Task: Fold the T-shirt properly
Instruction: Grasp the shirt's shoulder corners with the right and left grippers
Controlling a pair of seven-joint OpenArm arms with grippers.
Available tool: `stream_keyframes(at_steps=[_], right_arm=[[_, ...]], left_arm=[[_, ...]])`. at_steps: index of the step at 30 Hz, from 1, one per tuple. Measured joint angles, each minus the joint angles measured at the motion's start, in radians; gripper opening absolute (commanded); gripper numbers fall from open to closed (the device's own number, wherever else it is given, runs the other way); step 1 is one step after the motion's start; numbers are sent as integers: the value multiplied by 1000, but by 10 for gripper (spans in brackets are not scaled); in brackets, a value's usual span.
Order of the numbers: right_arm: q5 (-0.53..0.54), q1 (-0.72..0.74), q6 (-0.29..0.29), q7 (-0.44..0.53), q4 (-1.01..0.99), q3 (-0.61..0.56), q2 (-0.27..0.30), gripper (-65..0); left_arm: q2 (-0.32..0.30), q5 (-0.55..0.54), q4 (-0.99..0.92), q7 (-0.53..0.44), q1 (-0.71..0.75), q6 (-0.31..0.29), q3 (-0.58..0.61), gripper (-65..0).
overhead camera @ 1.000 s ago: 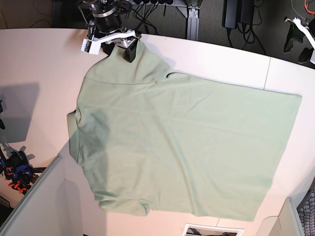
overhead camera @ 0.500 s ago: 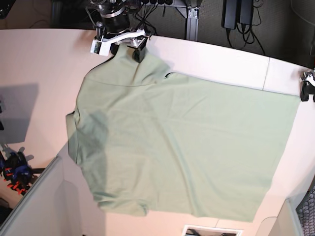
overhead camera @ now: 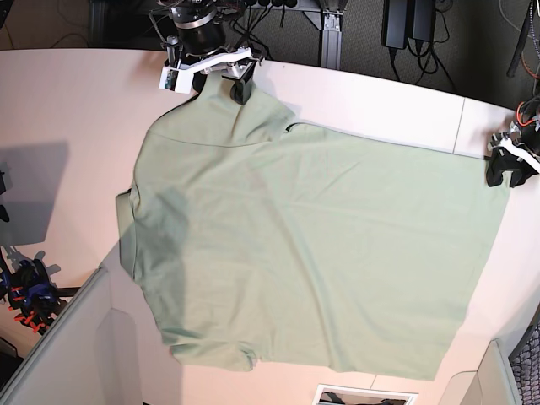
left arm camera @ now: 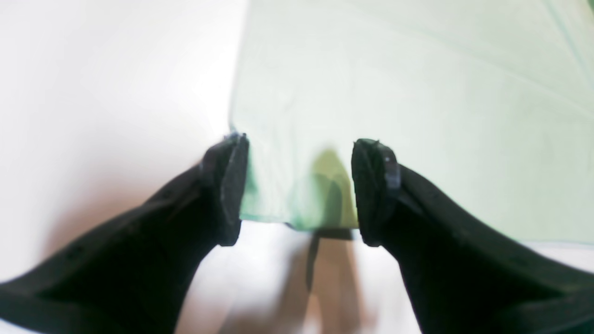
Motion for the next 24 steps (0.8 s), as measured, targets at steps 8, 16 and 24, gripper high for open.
stream_keyframes(at_steps=[8, 16, 24], right_arm=[[-43, -2, -8, 4, 0, 0, 0, -429], [-80, 4, -9, -10, -3, 0, 0, -650], [-26, -64, -14, -166, 148, 108, 7, -650]], left_arm=[[11, 43, -1, -24, -4, 0, 11, -535], [16, 48, -5, 6, -3, -87, -15, -650], [-68, -178, -14, 200, 34, -225, -132, -650]])
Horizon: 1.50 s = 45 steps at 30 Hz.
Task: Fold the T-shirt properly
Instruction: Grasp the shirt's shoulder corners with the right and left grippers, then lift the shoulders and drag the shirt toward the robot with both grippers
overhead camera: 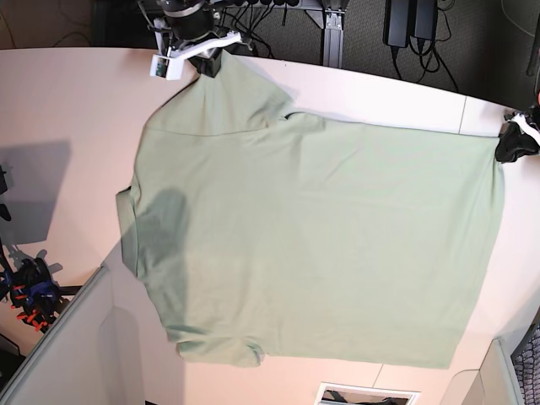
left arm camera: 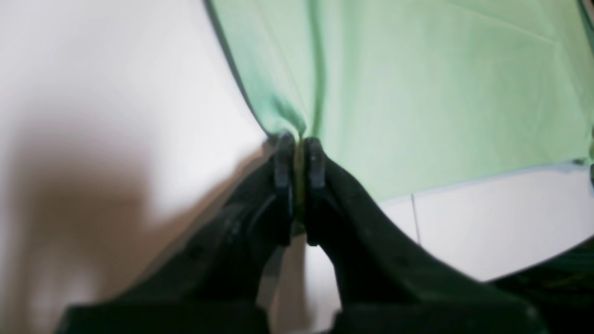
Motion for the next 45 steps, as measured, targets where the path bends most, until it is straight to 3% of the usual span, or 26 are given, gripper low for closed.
stream_keyframes(at_steps=[5, 13, 17, 21, 25, 34, 35, 36, 37, 39, 40, 41, 42, 45], right_arm=[[27, 1, 24, -9, 116, 77, -1, -650], [31, 239, 56, -6, 114, 134, 9, -650], [20, 397, 111, 1, -5, 134, 43, -650], [4, 565, 120, -4, -185, 135, 65, -650], [3, 701, 180, 3, -324, 135, 82, -650], [-59, 934, 183, 3, -583, 60, 114, -650], [-64, 949, 183, 2, -608, 46, 115, -650], [-67, 960, 183, 2, -629, 29, 115, -650], [-71, 967, 184, 1, -645, 9, 115, -611], [-90, 971, 184, 2, -654, -25, 113, -350], [-103, 971, 185, 0, -654, -39, 113, -245], [-114, 970, 185, -8, -654, -43, 110, -201], [-124, 970, 184, -23, -654, -43, 109, -203], [-132, 964, 169, -158, -629, -21, 108, -204]], left_arm=[[-10, -56, 31, 10, 5, 1, 2, -650], [-12, -46, 50, -33, -156, 0, 8, -650], [-22, 31, -14, -48, -288, -4, 103, -650], [-11, 133, -175, -163, -430, -6, 214, -650], [-19, 156, -343, -193, -553, -1, 234, -650], [-22, 197, -537, -217, -676, -3, 249, -650], [-22, 203, -544, -234, -676, -3, 262, -616], [-22, 217, -550, -264, -675, -3, 275, -521], [-22, 241, -551, -290, -675, -3, 287, -418], [-22, 263, -551, -318, -676, -3, 301, -269], [-22, 263, -550, -317, -677, -3, 303, -252], [-22, 263, -550, -317, -676, -3, 303, -253], [-22, 263, -551, -311, -676, -3, 303, -253], [-28, 136, -549, -157, -676, -3, 265, -253]])
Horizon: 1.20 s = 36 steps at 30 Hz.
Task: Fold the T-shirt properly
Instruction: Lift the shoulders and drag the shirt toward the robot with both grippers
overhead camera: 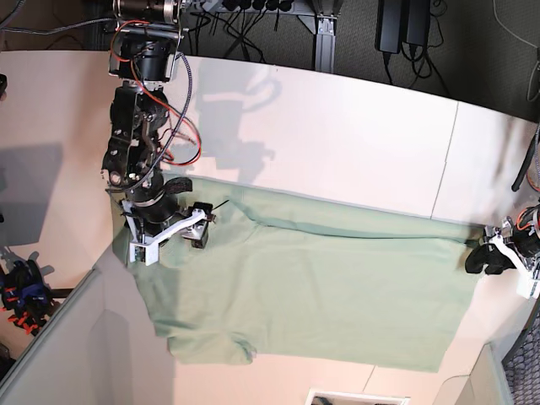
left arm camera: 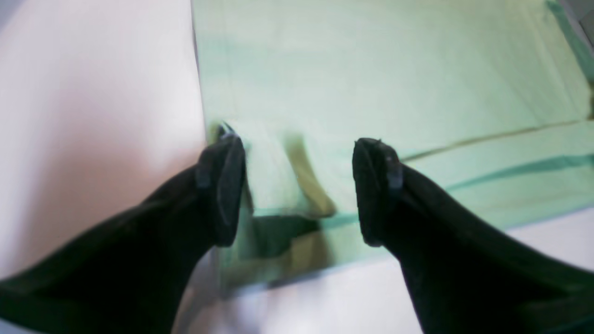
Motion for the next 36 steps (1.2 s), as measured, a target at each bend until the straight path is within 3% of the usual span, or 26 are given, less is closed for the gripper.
stream_keyframes(at_steps=[2, 6, 9, 17, 21, 26, 36], right_arm=[[-10, -9, -8, -79, 49, 49, -5, -204], [13, -48, -27, -103, 171, 201, -1, -204], [47, -80, -31, -119, 177, 309, 2, -204], [143, -160, -76, -117, 87, 479, -20, -204], [197, -150, -70, -71, 24, 504, -46, -204], [220, -143, -66, -39, 16, 505, -102, -204], [201, -68, -61, -62, 8, 465, -179, -205]], left_arm=[[-9, -100, 0, 89, 2, 0, -65, -253], [-47, -260, 3, 184, 26, 0, -214, -253], [-51, -286, 3, 209, 88, 0, -240, -253], [21, -373, 2, 221, 201, 3, -283, -253], [70, -374, 9, 204, 212, -5, -289, -253], [103, -295, 16, 158, 209, -10, -294, -254], [150, -164, 16, 106, 150, 112, -294, -255]])
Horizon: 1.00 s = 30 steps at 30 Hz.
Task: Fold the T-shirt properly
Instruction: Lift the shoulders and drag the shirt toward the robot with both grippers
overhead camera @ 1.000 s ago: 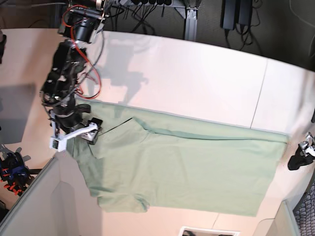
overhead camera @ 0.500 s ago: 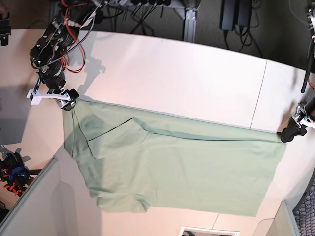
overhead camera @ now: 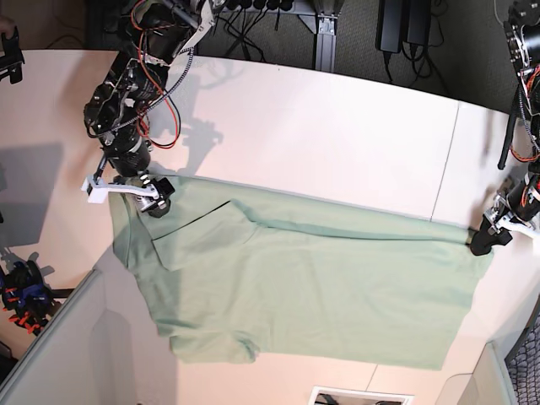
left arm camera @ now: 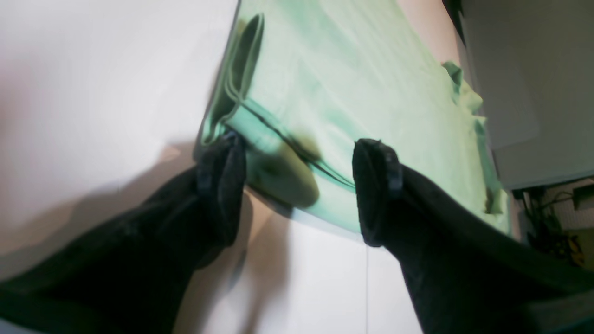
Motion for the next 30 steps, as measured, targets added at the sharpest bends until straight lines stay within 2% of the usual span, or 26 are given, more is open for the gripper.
stream_keyframes(at_steps=[5, 6, 7, 8, 9, 10, 11, 13, 16, 17, 18, 19, 20, 22, 25, 30], right_arm=[[-40, 21, -3, -8, -5, -44, -8, -206], [-43, 21, -3, -8, -5, -46, -8, -222], [-51, 22, -3, -7, -5, -46, -8, -274], [-69, 22, -4, -7, -5, -46, -8, -359], [-84, 21, -8, -6, -7, -46, -8, -464], [-92, 19, -9, 1, -9, -46, -8, -578], [-93, 18, -10, 5, -10, -46, -8, -650], [-102, 19, -10, 5, -11, -46, -8, -650], [-99, 19, -9, -33, -8, -46, -2, -650], [-95, 18, -5, -54, 0, -46, -2, -650], [-99, 14, 3, -71, 16, -46, 2, -650], [-95, 12, 13, -87, 40, -46, 3, -650], [-79, 5, 21, -96, 68, -46, 8, -650], [-35, -15, 38, -117, 117, -48, 23, -650], [-16, -60, 44, -131, 153, -48, 45, -650], [15, -169, 63, -150, 233, -50, 58, -650]], left_arm=[[20, 52, -1, -31, -38, 74, 23, -255], [21, 61, -1, -30, -44, 87, 29, -258], [21, 70, -1, -31, -49, 95, 32, -265], [22, 81, -1, -33, -49, 96, 33, -289], [22, 85, 0, -36, -49, 97, 33, -348], [22, 104, -1, -38, -48, 105, 33, -434], [22, 122, -1, -40, -48, 115, 33, -519], [21, 149, -2, -40, -45, 113, 33, -643], [15, 153, -3, -15, -44, 37, 33, -650], [6, 116, -5, 7, -40, -10, 35, -650], [-6, 82, -9, 54, -36, -83, 37, -650], [-18, 17, -9, 82, -29, -105, 39, -650], [-29, -32, -9, 106, -25, -106, 39, -650], [-51, -56, -8, 146, -25, -105, 40, -650], [-87, -77, -5, 149, -20, -106, 40, -650], [-146, -181, 4, 210, 34, -107, 42, -650]])
